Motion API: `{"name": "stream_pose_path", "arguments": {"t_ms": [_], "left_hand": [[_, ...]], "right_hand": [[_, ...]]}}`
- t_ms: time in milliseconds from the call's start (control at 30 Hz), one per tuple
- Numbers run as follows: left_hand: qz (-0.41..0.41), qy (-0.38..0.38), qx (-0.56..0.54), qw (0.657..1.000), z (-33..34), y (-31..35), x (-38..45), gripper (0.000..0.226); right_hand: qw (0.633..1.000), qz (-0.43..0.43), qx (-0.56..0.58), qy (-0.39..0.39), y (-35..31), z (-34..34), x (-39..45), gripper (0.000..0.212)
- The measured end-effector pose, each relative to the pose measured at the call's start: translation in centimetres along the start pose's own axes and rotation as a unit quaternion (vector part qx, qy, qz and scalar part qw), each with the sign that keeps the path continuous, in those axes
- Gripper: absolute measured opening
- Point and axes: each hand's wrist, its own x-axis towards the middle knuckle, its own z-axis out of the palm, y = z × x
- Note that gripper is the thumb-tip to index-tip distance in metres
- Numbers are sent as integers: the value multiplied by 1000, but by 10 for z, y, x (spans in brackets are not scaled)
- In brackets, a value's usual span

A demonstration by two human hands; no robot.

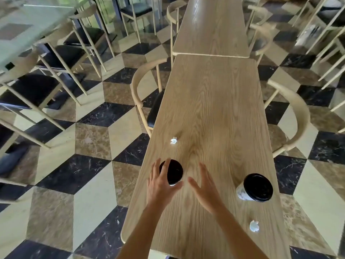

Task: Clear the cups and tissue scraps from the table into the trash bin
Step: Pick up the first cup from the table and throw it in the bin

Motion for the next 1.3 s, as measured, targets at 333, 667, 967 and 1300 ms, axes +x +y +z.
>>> {"name": "stream_pose_path", "arguments": {"t_ms": [333,667,967,1300], "left_hand": [[-28,32,-148,988,-1,2,12,77],[-65,28,-370,926,-49,29,20,74],[73,-24,-419,905,-68,100,17,59],[188,-175,-447,857,-11,228,-40,64]], "right_hand": [[999,8,19,-43,5,14,20,82],[996,5,84,3,-25,0,16,79],[975,-19,142,170,-45,-69,-25,75],[920,-9,155,360,10,-183,-145,69]]}}
